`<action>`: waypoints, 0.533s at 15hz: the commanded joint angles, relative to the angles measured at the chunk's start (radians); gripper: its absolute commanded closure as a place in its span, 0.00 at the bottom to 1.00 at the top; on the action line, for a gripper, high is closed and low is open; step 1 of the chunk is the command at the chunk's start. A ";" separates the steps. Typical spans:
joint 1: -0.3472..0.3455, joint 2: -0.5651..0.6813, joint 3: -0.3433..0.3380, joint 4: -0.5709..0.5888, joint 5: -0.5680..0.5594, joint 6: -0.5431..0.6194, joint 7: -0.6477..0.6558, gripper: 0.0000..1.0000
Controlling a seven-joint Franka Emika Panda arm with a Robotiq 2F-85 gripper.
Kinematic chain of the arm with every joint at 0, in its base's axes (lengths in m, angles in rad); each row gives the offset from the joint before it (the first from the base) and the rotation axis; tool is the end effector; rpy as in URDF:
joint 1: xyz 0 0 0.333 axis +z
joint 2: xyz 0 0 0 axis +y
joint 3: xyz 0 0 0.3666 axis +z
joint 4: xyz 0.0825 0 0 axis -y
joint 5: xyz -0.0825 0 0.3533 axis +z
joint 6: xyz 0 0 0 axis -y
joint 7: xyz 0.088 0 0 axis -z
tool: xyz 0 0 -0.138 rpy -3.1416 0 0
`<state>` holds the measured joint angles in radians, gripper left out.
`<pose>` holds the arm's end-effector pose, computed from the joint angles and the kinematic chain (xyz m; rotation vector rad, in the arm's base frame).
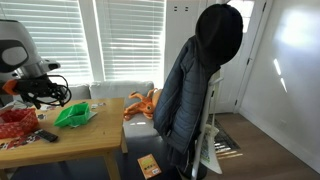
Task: Move the green bowl to the right
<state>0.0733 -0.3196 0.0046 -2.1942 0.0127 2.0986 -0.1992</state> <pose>0.4400 0.0355 0.5650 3.0897 0.4226 0.3511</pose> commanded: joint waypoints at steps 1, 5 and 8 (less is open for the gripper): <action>0.000 0.123 -0.001 0.080 0.004 0.043 -0.027 0.00; -0.003 0.227 0.000 0.138 0.021 0.064 -0.057 0.00; -0.009 0.302 0.006 0.182 0.008 0.102 -0.057 0.00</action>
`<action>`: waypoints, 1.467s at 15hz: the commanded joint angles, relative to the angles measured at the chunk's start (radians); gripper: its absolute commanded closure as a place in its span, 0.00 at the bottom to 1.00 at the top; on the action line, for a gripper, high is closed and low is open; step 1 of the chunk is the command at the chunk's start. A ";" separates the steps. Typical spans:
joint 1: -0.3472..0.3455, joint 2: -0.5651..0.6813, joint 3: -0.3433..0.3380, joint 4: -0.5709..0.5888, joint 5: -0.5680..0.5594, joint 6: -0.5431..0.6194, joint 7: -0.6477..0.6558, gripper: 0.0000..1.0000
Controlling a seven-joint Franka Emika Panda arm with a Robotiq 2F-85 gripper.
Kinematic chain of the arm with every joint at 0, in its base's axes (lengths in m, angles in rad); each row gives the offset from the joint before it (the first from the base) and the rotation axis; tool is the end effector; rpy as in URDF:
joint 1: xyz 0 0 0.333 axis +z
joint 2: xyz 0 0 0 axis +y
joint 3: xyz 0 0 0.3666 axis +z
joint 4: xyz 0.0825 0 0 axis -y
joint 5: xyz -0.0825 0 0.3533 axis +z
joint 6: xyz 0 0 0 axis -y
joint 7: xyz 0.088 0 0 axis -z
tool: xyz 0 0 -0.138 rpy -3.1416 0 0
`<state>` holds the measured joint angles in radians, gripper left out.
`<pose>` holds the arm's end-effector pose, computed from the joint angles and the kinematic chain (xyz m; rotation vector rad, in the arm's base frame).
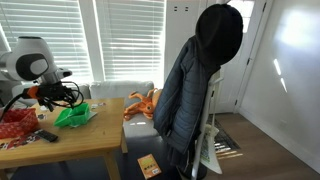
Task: Move the green bowl to the right
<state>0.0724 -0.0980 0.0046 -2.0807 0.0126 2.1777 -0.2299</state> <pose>0.5145 0.0406 0.5217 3.0871 0.4677 0.3058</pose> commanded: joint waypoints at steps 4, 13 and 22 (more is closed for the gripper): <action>-0.011 0.156 0.015 0.115 0.001 0.047 -0.027 0.00; -0.010 0.234 0.027 0.148 -0.098 0.059 -0.017 0.69; 0.002 0.208 0.035 0.185 -0.181 0.032 0.043 0.94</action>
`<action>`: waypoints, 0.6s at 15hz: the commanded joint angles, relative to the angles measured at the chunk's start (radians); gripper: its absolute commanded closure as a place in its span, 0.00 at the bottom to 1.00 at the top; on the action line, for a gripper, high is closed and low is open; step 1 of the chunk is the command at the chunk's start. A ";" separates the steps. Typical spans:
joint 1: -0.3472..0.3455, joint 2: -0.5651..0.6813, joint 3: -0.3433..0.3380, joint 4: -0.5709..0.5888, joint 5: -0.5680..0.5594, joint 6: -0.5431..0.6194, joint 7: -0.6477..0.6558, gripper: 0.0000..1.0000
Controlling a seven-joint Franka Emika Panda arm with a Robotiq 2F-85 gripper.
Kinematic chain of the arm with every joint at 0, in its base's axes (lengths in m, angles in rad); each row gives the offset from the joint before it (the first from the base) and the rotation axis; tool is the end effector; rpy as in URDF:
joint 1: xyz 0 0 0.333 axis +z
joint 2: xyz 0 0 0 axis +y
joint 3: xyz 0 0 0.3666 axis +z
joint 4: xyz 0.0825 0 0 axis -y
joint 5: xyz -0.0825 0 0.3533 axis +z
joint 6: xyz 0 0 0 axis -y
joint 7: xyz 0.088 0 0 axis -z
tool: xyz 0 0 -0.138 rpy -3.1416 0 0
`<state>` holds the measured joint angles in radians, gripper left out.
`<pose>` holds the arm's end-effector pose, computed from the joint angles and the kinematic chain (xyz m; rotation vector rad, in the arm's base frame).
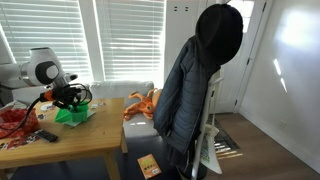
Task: Move the green bowl to the right
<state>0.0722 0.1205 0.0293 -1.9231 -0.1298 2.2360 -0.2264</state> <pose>0.5888 0.0523 0.4814 2.9516 0.5947 0.2800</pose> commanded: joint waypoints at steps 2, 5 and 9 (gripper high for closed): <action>0.002 -0.012 0.011 0.045 -0.052 -0.041 0.057 0.94; 0.001 -0.012 0.008 0.079 -0.059 -0.073 0.111 0.94; -0.005 0.006 -0.001 0.191 -0.024 -0.203 0.280 0.94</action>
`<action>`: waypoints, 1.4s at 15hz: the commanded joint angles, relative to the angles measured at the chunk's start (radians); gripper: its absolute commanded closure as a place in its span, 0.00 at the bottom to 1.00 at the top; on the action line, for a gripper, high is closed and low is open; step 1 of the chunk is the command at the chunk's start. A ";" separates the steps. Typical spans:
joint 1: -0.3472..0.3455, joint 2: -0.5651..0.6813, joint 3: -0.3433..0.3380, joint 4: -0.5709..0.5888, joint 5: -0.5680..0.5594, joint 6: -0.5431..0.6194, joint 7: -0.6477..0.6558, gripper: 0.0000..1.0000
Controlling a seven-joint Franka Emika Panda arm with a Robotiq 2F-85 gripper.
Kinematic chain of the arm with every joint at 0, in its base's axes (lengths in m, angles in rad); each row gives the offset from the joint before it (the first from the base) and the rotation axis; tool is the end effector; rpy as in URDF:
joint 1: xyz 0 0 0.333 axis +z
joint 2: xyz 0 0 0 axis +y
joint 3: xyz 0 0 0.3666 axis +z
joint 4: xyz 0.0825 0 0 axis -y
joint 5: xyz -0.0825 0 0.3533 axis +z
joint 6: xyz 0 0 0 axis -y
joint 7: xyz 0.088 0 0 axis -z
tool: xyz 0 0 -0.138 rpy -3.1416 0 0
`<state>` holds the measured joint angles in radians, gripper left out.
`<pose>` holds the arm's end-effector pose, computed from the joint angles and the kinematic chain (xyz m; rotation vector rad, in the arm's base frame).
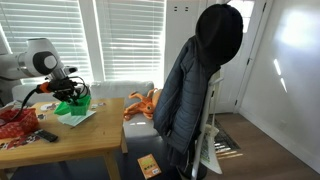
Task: Move the green bowl to the right
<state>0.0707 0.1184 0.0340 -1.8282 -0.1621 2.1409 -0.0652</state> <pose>0.5954 0.0505 0.5168 2.9684 0.3633 0.2956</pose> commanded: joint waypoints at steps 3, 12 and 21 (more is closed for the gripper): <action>-0.009 0.030 -0.022 0.187 -0.016 -0.172 0.261 0.94; -0.019 0.011 -0.028 0.177 0.010 -0.151 0.313 0.77; -0.011 0.256 -0.080 0.456 -0.001 -0.198 0.617 0.94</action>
<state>0.0538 0.2577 -0.0200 -1.5292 -0.1642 1.9691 0.4426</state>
